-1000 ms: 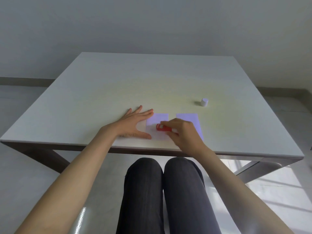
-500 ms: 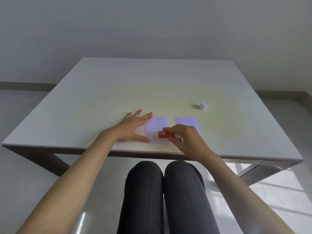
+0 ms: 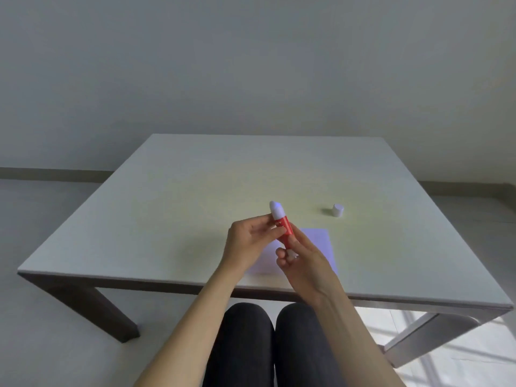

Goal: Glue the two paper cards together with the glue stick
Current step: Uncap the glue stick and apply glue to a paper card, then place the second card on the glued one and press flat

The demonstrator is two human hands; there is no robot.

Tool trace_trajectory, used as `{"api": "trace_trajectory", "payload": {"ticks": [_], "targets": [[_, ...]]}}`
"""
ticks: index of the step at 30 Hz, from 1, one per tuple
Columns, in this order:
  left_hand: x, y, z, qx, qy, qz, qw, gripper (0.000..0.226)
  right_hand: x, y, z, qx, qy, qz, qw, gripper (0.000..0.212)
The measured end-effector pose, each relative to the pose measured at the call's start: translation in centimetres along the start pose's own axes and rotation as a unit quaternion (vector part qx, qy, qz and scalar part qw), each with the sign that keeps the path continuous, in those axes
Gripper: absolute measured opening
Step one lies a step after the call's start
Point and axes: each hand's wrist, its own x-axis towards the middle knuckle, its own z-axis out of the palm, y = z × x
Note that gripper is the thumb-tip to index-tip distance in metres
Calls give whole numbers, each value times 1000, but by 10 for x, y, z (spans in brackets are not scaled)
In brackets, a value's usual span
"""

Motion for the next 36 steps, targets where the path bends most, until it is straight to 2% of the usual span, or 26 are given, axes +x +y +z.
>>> {"api": "trace_trajectory", "payload": {"ticks": [3,6,8,10,13,16,19,21,24,28,31,33,35,36], "targets": [[-1,-5,2,-29,69,-15,997,13,-1,7,3,-54,13,-20,998,36],[16,3,-14,17,145,16,989,21,-1,11,5,-215,79,-60,971,36],[32,14,-32,78,186,57,978,25,-2,14,3,-349,117,-127,921,32],[48,21,-49,137,213,71,965,20,-3,19,1,-460,130,-195,857,25],[65,15,-64,208,241,44,947,10,-6,31,2,-558,93,-237,790,21],[74,1,-68,236,249,22,939,10,-8,42,4,-592,58,-242,766,21],[77,-13,-69,243,252,2,937,13,-7,44,3,-616,64,-241,747,23],[78,-19,-70,245,250,-2,937,14,-5,44,3,-650,65,-241,718,25],[77,-24,-70,246,249,-2,937,12,-4,45,4,-724,58,-258,638,26],[77,-30,-73,243,244,13,939,16,-5,51,7,-804,88,-300,506,22],[75,-36,-77,225,215,28,950,19,-10,56,3,-837,85,-305,446,37],[76,-40,-79,224,195,25,955,32,-14,58,0,-851,80,-307,419,42],[74,-40,-80,251,189,19,949,67,-16,60,-1,-844,72,-340,407,25],[70,-39,-79,259,208,29,943,77,-16,60,-1,-836,61,-361,409,15]]}}
